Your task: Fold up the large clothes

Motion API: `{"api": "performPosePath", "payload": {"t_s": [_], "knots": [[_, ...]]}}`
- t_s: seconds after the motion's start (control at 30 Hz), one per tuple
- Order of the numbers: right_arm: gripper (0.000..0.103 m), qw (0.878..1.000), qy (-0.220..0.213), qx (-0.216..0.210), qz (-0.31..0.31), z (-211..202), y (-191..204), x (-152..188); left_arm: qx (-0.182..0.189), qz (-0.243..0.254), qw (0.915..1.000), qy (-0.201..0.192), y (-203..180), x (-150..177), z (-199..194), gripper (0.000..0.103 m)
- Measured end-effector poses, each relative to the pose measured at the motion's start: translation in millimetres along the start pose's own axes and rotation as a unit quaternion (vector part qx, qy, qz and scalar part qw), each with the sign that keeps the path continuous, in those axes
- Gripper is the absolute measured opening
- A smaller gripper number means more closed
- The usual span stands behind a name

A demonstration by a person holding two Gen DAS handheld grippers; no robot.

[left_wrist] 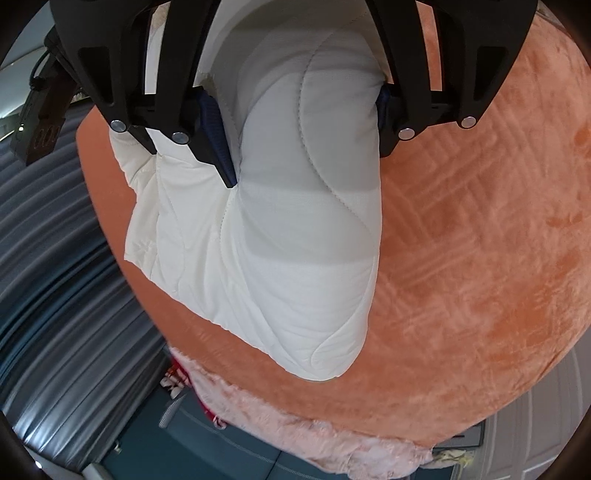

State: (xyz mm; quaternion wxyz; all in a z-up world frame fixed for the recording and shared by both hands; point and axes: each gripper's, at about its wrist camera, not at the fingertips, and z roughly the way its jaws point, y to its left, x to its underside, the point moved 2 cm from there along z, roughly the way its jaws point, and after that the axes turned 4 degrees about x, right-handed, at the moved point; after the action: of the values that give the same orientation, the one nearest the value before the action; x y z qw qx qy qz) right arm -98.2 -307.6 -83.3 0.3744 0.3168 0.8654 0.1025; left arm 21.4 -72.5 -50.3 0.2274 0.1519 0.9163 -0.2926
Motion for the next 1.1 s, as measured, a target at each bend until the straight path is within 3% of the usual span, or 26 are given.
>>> {"api": "performPosePath", "payload": {"t_s": [0.53,0.87,1.1], "knots": [[0.028,0.994,-0.094,-0.027,-0.055,-75.2,69.8,-10.4,0.034,0.022,0.9955,-0.086,5.7,-17.3,-87.9,0.059],[0.028,0.986,-0.134,-0.045,-0.088,-91.9,115.4,-17.4,0.042,0.029,0.9904,-0.129,27.1,-38.2,-124.9,0.059],[0.028,0.983,-0.144,-0.048,-0.108,-80.5,144.1,-17.6,0.039,0.028,0.9889,-0.14,51.8,-53.6,-134.8,0.059]]}}
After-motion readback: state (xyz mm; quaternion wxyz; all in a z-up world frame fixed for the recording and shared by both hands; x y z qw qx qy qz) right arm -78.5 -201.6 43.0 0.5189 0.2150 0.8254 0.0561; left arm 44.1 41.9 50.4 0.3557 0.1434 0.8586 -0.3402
